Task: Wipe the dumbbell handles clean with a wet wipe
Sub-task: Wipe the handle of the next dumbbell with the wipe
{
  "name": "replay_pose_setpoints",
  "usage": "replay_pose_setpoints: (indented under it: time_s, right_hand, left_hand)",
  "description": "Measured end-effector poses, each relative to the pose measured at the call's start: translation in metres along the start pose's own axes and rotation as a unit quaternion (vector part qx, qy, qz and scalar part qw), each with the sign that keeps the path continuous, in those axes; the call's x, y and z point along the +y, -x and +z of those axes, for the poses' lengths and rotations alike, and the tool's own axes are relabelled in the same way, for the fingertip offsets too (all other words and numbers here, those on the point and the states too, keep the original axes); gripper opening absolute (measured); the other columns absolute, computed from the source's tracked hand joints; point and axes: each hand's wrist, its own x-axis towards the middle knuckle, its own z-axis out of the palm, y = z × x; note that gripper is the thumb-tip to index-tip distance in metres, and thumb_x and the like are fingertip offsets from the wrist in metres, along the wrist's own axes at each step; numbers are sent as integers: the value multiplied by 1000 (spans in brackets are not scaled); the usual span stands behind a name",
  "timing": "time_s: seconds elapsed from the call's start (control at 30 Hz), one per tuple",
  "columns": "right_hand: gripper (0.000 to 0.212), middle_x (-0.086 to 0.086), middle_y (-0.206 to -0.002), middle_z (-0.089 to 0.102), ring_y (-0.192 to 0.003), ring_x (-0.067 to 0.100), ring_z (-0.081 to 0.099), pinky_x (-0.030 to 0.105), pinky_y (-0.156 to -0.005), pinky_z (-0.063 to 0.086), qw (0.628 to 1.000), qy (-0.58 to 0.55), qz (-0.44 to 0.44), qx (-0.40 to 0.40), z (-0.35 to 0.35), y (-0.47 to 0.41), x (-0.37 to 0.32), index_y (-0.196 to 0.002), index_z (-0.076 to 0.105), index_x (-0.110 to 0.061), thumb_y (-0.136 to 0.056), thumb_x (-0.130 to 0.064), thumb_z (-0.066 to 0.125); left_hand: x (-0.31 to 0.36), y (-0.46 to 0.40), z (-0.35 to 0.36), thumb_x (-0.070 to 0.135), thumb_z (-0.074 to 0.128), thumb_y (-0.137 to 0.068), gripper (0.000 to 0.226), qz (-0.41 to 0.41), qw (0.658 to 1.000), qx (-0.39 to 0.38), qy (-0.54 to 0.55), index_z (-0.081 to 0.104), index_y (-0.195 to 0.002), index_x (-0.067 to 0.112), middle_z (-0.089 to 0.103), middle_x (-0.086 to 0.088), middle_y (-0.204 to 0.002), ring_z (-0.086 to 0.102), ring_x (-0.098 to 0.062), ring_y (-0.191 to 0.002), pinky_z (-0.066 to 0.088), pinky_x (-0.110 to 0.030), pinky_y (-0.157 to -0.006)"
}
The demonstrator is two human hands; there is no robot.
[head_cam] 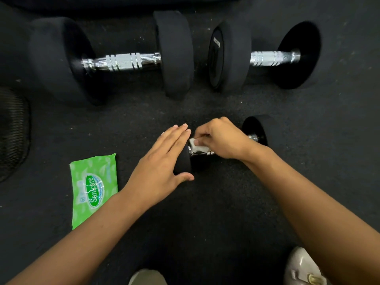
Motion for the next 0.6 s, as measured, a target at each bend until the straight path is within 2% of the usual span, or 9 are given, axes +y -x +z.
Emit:
replay_pose_setpoints:
  time_s: [0.13, 0.23, 0.3, 0.4, 0.5, 0.6]
  right_hand:
    - [11, 1, -69, 62, -74, 23, 59, 32, -65, 45, 1000, 9, -18, 22, 12, 2, -3, -82, 61, -15, -90, -17, 54]
    - [18, 0, -59, 53, -63, 23, 54, 37, -60, 46, 999, 5, -31, 24, 11, 12, 0, -72, 51, -20, -89, -17, 57]
    - [18, 3, -59, 54, -64, 25, 56, 38, -61, 46, 999, 21, -32, 34, 8, 8, 1, -71, 53, -20, -89, -18, 58]
    - [12, 14, -73, 65, -74, 35, 62, 38, -63, 46, 991, 78, -76, 76, 21, 12, -4, -81, 62, -8, -89, -16, 56]
    - [22, 13, -101, 70, -95, 29, 66, 39, -79, 55, 981, 76, -157, 84, 21, 31, 7, -96, 69, -3, -83, -16, 57]
    - [32, 15, -102, 70, -95, 29, 67, 44, -80, 55, 978, 71, -150, 123, 25, 30, 13, -100, 70, -2, -84, -22, 51]
  left_hand:
    - [0, 0, -1, 42, 74, -70, 97, -3, 1000, -2, 5, 19, -147, 17, 15, 8, -153, 5, -5, -141, 11, -28, -114]
    - [1, 2, 0, 42, 74, -70, 97, -1, 1000, -4, 0, 20, -147, 15, 16, 5, -154, 7, -7, -141, 14, -30, -114]
    - [1, 3, 0, 41, 74, -70, 96, 1, 1000, 1, 1, 21, -146, 14, 18, 4, -153, 8, -9, -141, 15, -31, -114]
    - [-1, 1, -1, 42, 73, -71, 97, -2, 1000, -5, 4, 19, -147, 16, 15, 7, -154, 6, -7, -141, 12, -27, -113]
    - [1, 2, -2, 42, 73, -71, 97, -2, 1000, -10, 11, 18, -147, 18, 13, 9, -154, 5, -6, -141, 12, -26, -113]
    - [2, 1, -1, 41, 73, -72, 97, -3, 1000, -7, 14, 17, -147, 19, 11, 11, -153, 3, -4, -141, 9, -24, -113]
